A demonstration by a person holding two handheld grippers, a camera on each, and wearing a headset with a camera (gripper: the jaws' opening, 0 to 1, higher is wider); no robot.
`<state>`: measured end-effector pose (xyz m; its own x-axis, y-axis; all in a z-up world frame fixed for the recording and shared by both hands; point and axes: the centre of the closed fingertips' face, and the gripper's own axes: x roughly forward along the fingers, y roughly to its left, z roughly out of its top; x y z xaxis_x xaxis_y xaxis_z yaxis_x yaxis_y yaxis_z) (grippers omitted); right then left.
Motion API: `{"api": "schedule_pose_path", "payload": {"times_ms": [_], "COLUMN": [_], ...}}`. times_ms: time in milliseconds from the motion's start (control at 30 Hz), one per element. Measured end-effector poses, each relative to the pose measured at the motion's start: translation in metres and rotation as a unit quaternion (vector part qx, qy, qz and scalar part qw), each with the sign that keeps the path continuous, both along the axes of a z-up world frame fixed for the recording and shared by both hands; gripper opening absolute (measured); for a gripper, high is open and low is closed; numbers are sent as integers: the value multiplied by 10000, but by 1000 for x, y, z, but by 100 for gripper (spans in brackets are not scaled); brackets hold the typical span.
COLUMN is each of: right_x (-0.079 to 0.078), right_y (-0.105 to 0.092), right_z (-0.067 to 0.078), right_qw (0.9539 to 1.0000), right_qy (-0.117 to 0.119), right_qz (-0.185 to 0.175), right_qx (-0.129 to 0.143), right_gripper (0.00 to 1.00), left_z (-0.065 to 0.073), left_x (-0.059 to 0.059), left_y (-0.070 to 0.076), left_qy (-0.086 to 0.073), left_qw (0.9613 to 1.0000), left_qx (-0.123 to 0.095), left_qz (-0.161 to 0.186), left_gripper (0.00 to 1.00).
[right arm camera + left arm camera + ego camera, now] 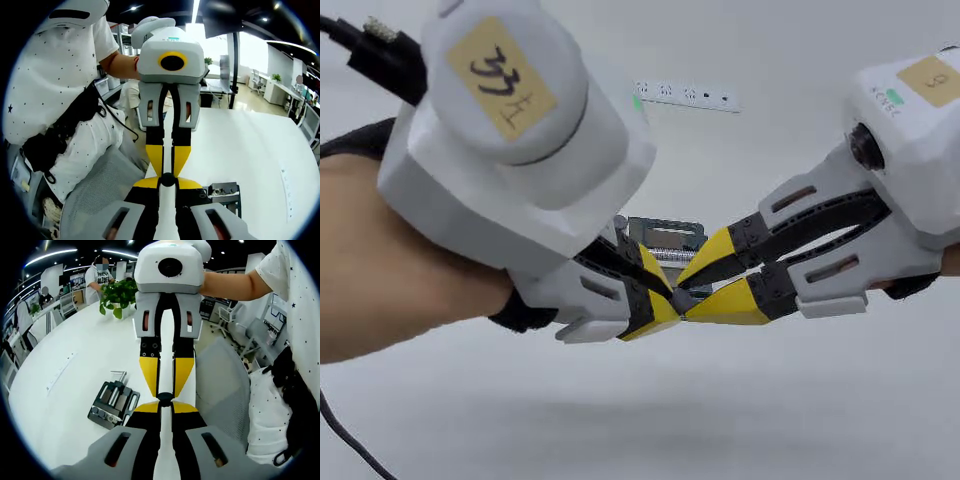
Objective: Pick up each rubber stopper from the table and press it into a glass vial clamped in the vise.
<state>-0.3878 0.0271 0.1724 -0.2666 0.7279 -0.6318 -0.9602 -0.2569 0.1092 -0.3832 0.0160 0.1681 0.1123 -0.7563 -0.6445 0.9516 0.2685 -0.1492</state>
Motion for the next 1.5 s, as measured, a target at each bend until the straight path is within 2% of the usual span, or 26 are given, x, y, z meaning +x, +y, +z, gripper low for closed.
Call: {"api": "schedule_pose_path", "payload": {"times_ms": [200,400,600,700,833,1033,1133,1267,1367,1500], "right_x": [1,1,3,5,8,17,28,38,46,56], "right_y": [4,9,13,15,17,19,21,25,28,33], "right_z": [-1,-2,-4,-6,-9,-8,-7,-8,-11,-16], "right_qw": [10000,9999,9998,9998,9996,9993,9986,9974,9963,9939], "right_qy": [-44,11,52,101,172,213,210,233,182,167], "right_qz": [-1,-3,-14,-36,-66,-181,-399,-619,-763,-999], "right_qx": [-53,-112,-167,-187,-225,-242,-260,-273,-337,-439], "right_gripper": [5,5,5,5,5,5,5,5,5,5], "left_z": [0,-4,-5,-6,-7,-14,-18,-22,-27,-32], "left_x": [2,4,5,6,9,13,16,21,21,24], "left_y": [1,4,7,9,13,27,36,45,50,57], "left_qy": [4,23,-55,-96,-113,-167,-176,-322,-393,-542], "left_qw": [9999,9996,9990,9984,9960,9914,9884,9844,9829,9789], "left_qx": [-74,-209,-364,-467,-715,-934,-1031,-1156,-1198,-1344], "left_qz": [78,163,243,314,528,897,1102,1283,1340,1444], "left_gripper": [4,4,4,4,6,23,28,40,44,52]}}
